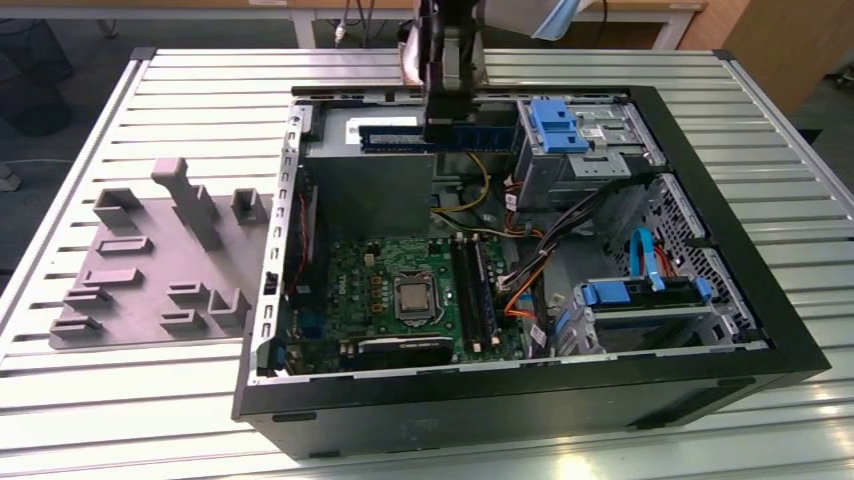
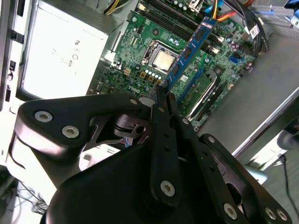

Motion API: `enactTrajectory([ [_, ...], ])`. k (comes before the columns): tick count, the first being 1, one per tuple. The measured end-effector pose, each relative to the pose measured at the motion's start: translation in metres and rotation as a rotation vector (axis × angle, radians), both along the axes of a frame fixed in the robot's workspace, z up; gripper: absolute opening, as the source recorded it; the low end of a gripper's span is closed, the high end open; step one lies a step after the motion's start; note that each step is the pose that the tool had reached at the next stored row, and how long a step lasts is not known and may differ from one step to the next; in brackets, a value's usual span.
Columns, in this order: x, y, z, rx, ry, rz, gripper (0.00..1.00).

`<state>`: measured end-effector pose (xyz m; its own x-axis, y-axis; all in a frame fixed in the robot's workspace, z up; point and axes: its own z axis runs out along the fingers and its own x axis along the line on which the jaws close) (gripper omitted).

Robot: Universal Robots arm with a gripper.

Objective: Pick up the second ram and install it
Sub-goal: 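Insert the second ram into the second slot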

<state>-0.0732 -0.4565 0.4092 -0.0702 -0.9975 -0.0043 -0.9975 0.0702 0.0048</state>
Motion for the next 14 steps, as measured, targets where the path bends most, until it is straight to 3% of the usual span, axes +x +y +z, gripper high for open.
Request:
enactTrajectory([
  [14, 0.0, 0.0, -0.0028, 0.0001, 0.0, -0.247, 0.14],
])
